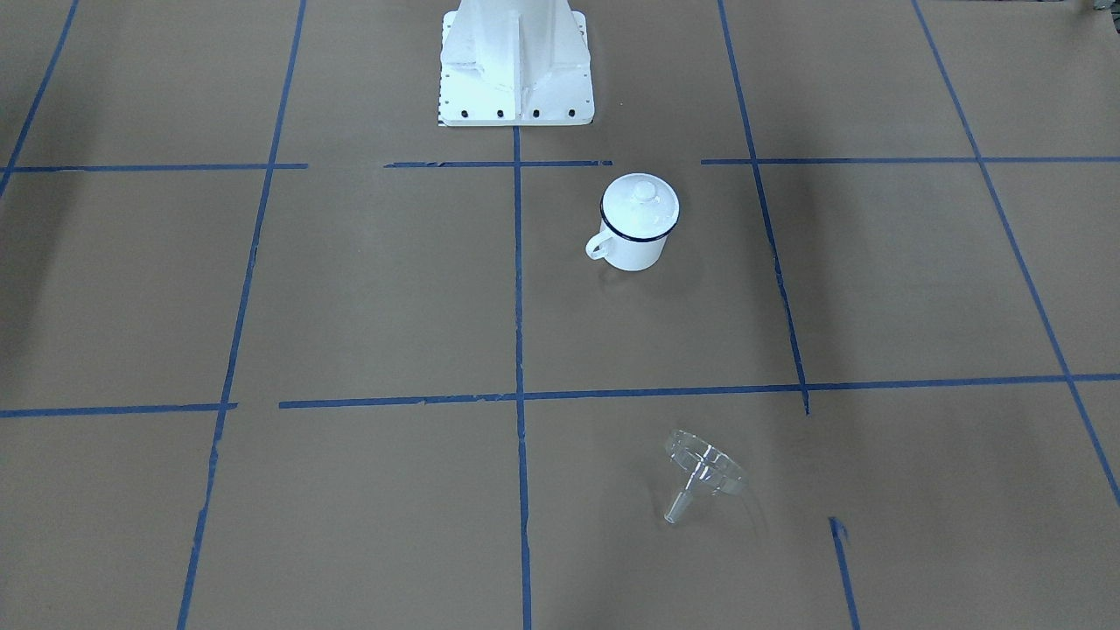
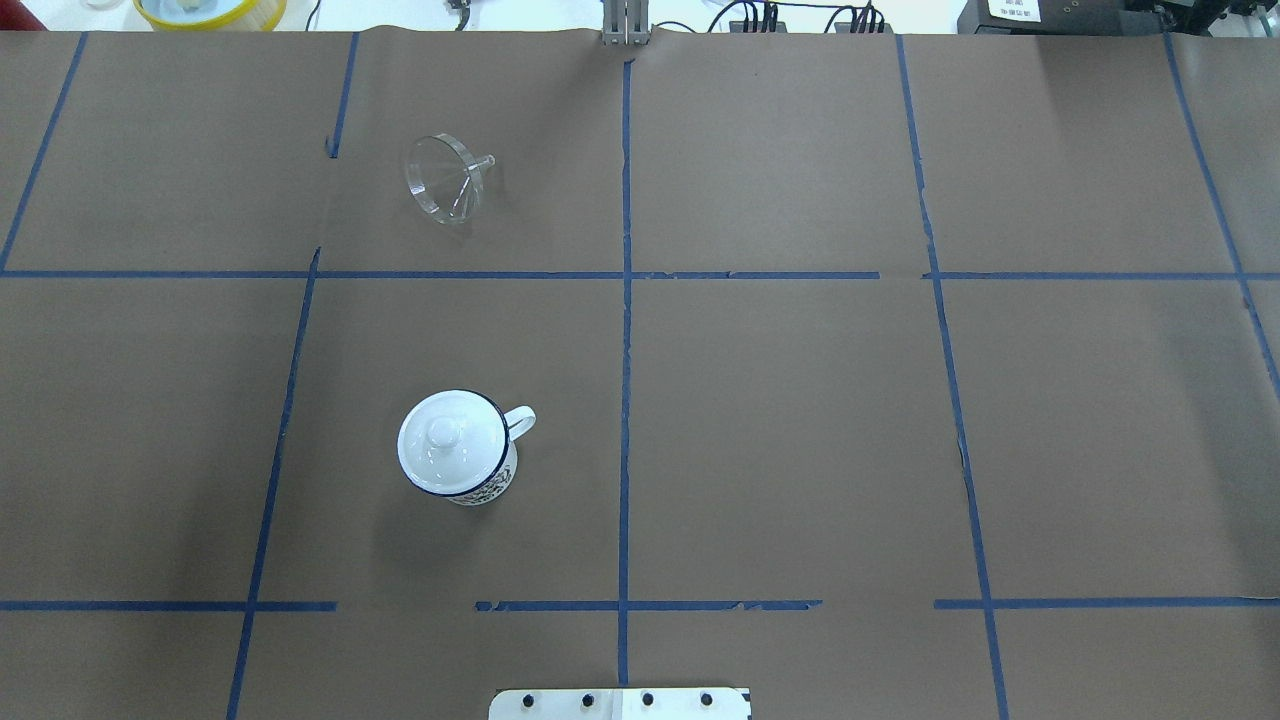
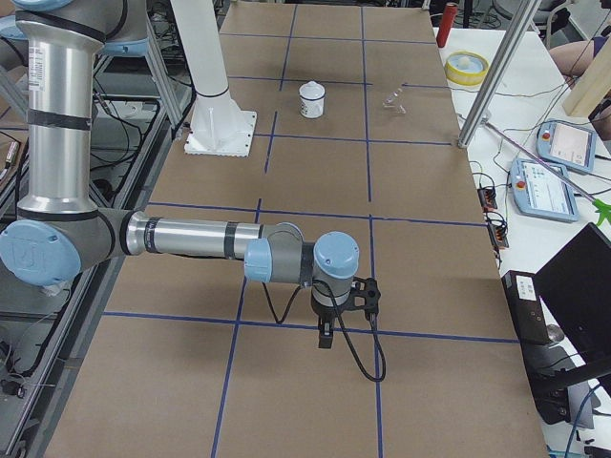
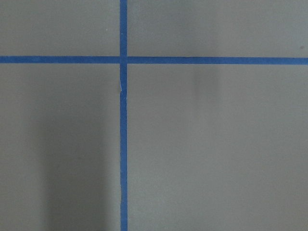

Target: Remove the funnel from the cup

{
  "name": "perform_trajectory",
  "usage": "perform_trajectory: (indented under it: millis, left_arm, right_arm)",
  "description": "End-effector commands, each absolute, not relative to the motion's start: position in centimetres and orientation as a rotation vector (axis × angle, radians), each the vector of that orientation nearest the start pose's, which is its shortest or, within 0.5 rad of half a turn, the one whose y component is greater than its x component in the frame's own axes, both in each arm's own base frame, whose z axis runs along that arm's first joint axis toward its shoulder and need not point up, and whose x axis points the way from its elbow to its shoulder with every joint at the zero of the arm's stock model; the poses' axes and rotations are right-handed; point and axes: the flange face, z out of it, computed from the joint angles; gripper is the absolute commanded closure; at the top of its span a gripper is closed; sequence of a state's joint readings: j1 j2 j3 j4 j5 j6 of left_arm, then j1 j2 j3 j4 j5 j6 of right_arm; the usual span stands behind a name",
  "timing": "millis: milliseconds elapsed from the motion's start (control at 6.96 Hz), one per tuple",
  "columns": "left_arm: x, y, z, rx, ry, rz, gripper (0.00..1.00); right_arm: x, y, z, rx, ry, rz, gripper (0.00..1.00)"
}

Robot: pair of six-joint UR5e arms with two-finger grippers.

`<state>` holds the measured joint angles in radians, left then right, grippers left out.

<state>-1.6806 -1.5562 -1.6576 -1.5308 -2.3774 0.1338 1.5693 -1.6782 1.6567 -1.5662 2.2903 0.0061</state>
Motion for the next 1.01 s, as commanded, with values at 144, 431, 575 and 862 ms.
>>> perform_trajectory:
  millis: [144,431,575,862]
  left_arm:
    - [-10.2,-48.7,62.5,0.111,0.797,0.057,0.0]
    - [-8.8,-50.2,62.0,0.099,0.801,0.07,0.0]
    - [-8.9,-50.1,62.0,0.091,0.801,0.046,0.0]
    - [-8.8,-49.9,62.6,0.084,0.806,0.048,0.0]
  right_arm:
    - [6.7,-44.5,67.0,-0.019,-0.719,0.01,0.0]
    - [6.7,-44.5,67.0,-0.019,-0.719,0.01,0.0]
    - [6.7,-44.5,67.0,-0.019,-0.719,0.01,0.0]
    - [6.7,-44.5,67.0,-0.019,-0.719,0.01,0.0]
